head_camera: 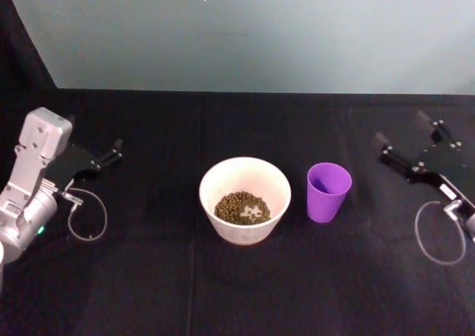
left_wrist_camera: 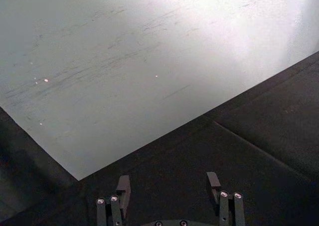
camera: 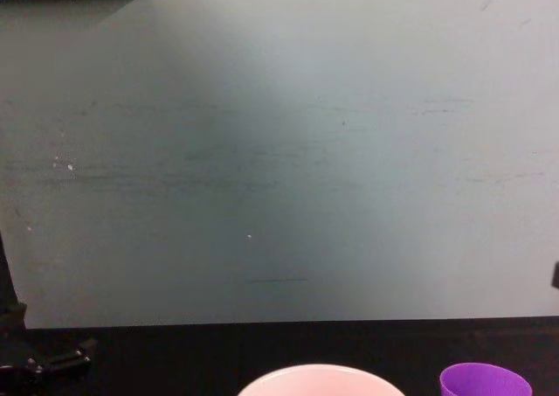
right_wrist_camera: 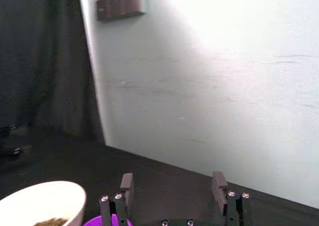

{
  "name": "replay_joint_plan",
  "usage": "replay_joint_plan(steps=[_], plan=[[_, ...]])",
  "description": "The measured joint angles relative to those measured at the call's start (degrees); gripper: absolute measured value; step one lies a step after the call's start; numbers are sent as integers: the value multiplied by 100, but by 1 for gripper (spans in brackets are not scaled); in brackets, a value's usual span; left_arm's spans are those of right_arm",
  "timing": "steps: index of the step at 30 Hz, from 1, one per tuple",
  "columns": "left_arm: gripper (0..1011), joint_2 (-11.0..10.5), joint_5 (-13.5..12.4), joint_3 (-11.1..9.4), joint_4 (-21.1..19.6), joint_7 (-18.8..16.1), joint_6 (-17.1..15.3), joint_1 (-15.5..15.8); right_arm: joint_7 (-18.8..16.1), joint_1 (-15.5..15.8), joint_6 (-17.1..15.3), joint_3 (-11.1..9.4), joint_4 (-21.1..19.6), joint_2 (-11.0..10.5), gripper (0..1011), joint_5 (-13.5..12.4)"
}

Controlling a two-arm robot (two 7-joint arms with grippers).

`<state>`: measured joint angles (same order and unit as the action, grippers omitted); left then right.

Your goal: Pick up the cup and pour the mung beans from the cup into the bowl.

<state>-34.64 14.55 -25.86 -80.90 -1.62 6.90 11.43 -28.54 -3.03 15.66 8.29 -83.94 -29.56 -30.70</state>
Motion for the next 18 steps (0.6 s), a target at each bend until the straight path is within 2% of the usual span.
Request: replay_joint_plan(steps=[3,9,11,12,13,16,18], plan=[[1000,0,0,0,0,0,0,0,142,47,-2,-121,34,85,1003,17],[1000,0,0,0,0,0,0,0,341,72,-3,-234,124,222,1003,153],[1000,0,0,0,0,0,0,0,689,108,-103,-292,116,324,1003,366],[1000,0,0,0,0,0,0,0,689,108,-103,-292,116,324,1003,366],[1000,0,0,0,0,0,0,0,922,131,-174,-320,85,395,1003,504],[1000,0,0,0,0,0,0,0,1275,163,-265,-358,32,503,1003,721],[1000,0,0,0,0,0,0,0,1668,191,-388,-397,-43,643,1003,988]])
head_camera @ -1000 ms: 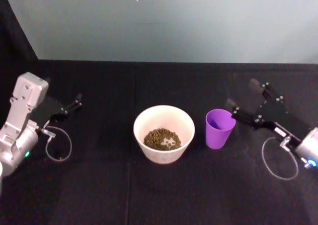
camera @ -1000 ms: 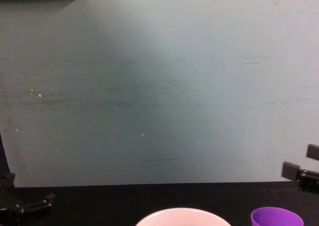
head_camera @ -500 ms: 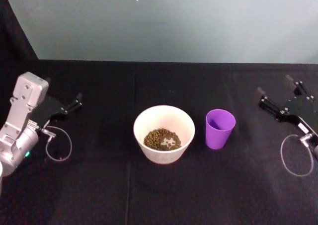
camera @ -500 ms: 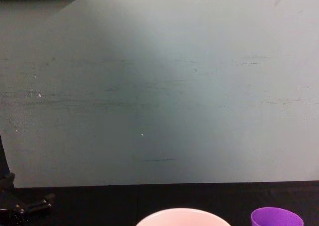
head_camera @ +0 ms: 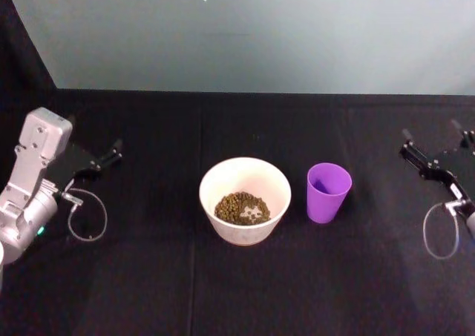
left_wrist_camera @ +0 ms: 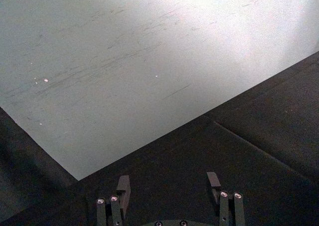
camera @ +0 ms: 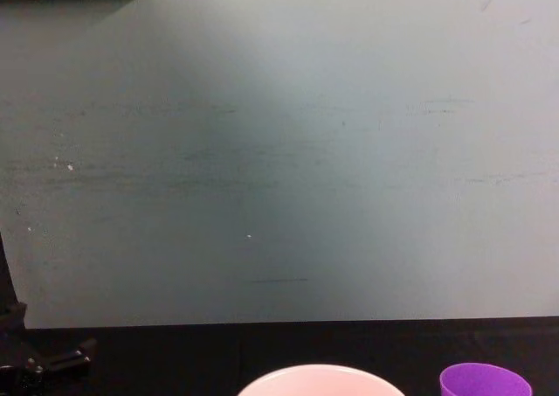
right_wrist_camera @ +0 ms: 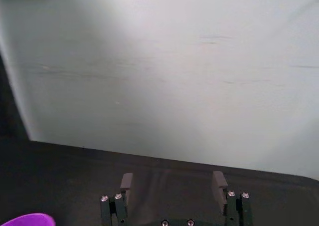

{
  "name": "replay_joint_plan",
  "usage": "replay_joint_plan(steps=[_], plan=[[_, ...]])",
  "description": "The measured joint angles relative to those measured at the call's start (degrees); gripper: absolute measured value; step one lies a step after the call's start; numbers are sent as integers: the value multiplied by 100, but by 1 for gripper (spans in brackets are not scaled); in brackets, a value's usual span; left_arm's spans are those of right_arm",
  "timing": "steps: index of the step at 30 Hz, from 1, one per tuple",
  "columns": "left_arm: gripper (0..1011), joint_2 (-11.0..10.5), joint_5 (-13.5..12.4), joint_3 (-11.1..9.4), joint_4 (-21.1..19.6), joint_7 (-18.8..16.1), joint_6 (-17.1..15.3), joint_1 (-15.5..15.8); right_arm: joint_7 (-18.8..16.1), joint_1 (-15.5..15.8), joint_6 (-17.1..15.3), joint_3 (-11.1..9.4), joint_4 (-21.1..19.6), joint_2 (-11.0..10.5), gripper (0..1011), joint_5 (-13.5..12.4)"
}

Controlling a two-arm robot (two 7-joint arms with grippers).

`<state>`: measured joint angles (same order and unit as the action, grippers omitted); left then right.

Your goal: Pick up the cup and pour the mung beans from the cup into the bowl.

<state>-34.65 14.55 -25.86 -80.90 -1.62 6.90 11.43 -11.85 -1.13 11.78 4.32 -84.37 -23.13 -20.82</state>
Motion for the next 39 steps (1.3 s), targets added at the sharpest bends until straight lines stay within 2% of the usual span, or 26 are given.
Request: replay_joint_plan(steps=[5,13,39], plan=[[1000,0,0,0,0,0,0,0,350,-32,-107,-27,-37,150,1003,310],[1000,0,0,0,0,0,0,0,445,-140,-196,-40,-27,252,1003,572],[1000,0,0,0,0,0,0,0,405,-139,-184,-28,-18,243,1003,555]])
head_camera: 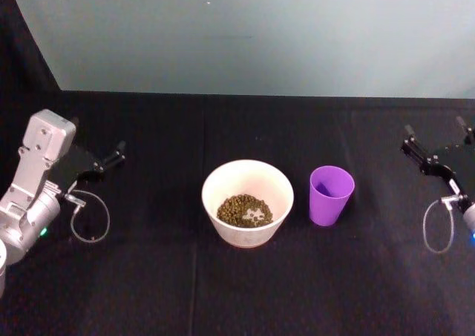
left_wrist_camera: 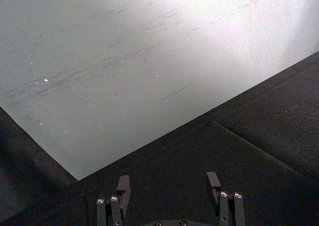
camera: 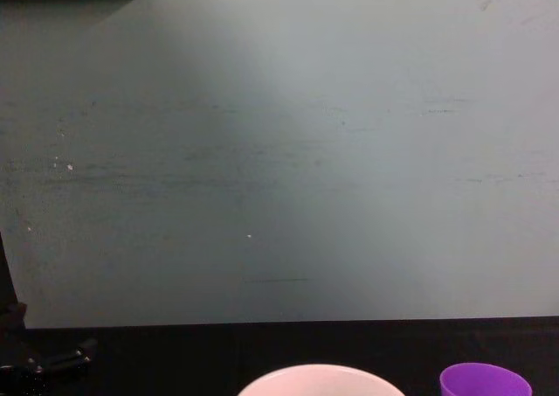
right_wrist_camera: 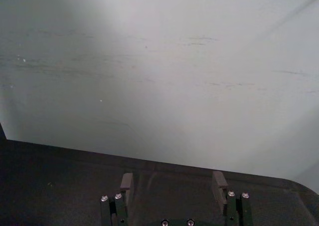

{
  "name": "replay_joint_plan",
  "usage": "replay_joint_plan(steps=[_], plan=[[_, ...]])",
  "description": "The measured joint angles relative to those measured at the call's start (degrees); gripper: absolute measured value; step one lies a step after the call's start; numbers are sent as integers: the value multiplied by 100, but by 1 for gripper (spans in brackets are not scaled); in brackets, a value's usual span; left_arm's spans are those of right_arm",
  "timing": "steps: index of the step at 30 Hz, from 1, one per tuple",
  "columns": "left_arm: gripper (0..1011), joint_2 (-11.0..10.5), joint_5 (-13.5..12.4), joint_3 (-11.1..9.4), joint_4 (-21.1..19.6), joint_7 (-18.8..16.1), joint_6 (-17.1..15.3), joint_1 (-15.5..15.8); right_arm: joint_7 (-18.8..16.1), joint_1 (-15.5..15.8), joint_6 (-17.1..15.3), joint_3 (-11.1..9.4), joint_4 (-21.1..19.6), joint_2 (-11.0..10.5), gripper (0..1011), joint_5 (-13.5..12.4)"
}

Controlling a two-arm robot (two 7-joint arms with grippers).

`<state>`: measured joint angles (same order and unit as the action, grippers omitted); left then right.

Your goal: Pick up the cup and pour the mung beans from the cup into the bowl.

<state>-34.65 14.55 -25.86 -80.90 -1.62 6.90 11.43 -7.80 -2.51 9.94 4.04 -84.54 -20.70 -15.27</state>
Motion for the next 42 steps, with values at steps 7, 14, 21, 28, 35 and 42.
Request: replay_joint_plan(steps=[7,14,21,28,35,42], plan=[[1000,0,0,0,0,0,0,0,-1,2,5,0,0,-1,1003,-3],[1000,0,-1,0,0,0,0,0,-1,2,9,0,0,-1,1003,-6],[1000,0,0,0,0,0,0,0,-1,2,9,0,0,-1,1003,-9],[1000,0,-1,0,0,0,0,0,-1,3,9,0,0,-1,1003,-9],[1000,0,0,0,0,0,0,0,-1,2,8,0,0,-1,1003,-9],[1000,0,0,0,0,0,1,0,-1,2,9,0,0,-1,1003,-9]])
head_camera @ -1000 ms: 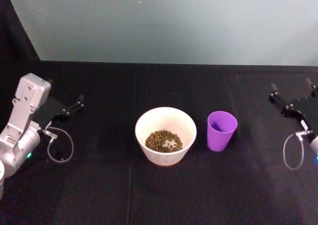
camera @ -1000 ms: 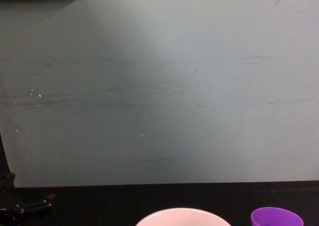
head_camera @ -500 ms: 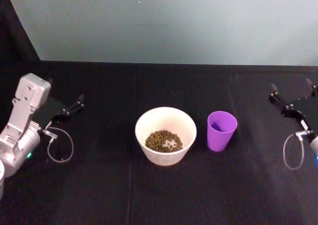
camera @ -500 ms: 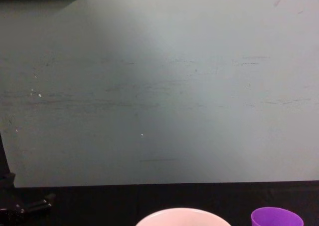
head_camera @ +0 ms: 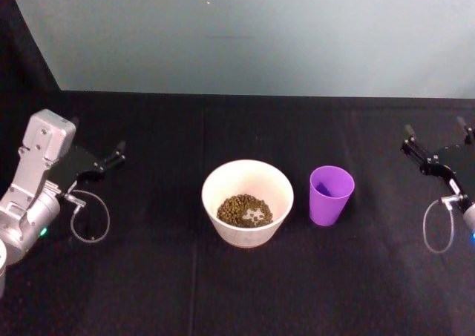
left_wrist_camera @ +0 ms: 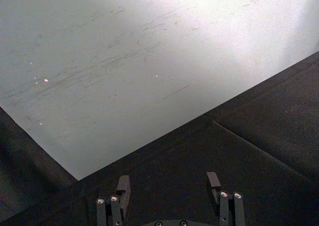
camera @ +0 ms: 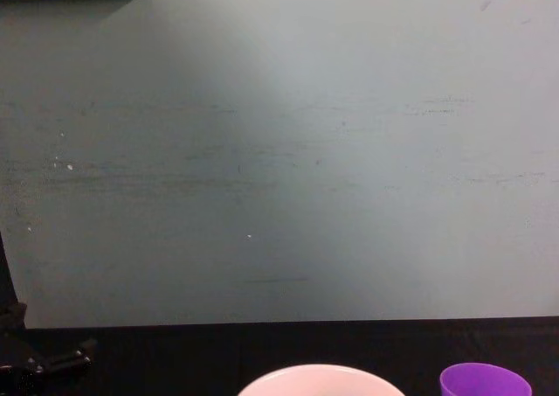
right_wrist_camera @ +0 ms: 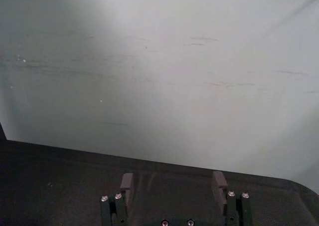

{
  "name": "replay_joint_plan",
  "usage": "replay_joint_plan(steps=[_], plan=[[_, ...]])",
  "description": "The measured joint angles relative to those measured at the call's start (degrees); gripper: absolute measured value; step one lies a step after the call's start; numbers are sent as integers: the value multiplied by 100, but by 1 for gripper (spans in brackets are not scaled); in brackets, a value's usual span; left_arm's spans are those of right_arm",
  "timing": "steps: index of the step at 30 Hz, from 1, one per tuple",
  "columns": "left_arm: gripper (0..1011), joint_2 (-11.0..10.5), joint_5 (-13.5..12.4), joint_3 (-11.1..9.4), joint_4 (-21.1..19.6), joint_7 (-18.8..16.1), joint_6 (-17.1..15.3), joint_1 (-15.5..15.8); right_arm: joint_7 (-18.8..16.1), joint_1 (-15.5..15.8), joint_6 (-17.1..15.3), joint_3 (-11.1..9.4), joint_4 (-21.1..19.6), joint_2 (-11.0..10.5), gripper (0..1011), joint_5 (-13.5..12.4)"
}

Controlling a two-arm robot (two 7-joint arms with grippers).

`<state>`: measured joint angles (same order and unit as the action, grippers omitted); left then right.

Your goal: Pick up the cup and pour the mung beans from the cup into the bowl.

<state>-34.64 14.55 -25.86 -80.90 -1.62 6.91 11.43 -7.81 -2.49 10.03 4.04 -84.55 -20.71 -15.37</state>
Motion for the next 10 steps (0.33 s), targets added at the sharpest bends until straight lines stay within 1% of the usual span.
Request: replay_joint_plan(steps=[10], plan=[[1000,0,0,0,0,0,-1,0,0,0,0,0,0,0,1003,0]])
